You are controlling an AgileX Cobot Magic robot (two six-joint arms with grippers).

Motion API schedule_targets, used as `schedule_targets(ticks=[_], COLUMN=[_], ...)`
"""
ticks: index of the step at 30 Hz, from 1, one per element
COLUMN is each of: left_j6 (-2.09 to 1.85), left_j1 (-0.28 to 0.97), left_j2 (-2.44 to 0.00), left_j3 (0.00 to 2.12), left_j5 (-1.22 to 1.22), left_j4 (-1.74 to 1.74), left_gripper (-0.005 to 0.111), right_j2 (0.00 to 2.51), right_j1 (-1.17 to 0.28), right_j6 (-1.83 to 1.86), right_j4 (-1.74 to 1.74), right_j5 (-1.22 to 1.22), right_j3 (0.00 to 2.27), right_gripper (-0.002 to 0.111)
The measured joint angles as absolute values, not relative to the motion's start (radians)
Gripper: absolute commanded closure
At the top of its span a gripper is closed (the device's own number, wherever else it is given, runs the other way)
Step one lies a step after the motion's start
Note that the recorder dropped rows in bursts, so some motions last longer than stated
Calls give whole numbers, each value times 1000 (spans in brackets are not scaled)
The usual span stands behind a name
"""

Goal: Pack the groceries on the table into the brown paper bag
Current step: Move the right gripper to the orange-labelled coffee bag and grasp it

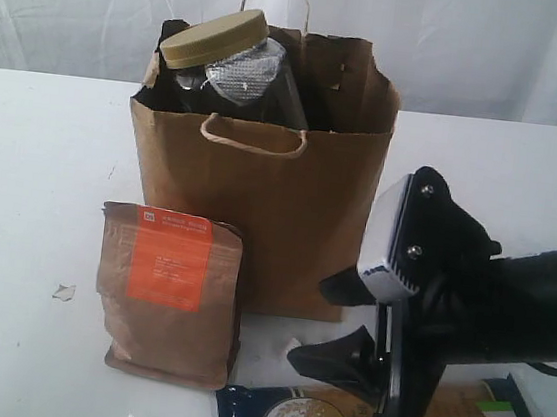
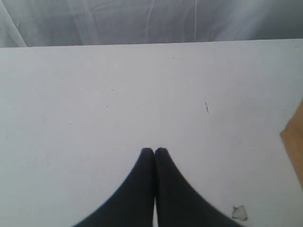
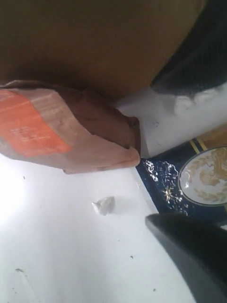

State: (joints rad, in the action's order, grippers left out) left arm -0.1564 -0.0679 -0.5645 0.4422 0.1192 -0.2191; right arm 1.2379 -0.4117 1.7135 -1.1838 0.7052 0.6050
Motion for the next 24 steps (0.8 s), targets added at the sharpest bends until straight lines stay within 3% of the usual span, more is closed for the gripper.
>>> schedule_targets(ticks=[13, 24], left_j6=[-26, 40], left_j1=[-68, -68], left_j2=[-100, -8], left_j3=[318, 242], left_j5=[337, 383], left_j4=[-227, 0], left_gripper=[107, 107], right_j2=[1260, 1420], right_j1=[-417, -547], right_j6=[1927, 1965], right_j4=[-1479, -1499], right_j5=[638, 595], right_j3=[620, 750], right_gripper=[35, 35])
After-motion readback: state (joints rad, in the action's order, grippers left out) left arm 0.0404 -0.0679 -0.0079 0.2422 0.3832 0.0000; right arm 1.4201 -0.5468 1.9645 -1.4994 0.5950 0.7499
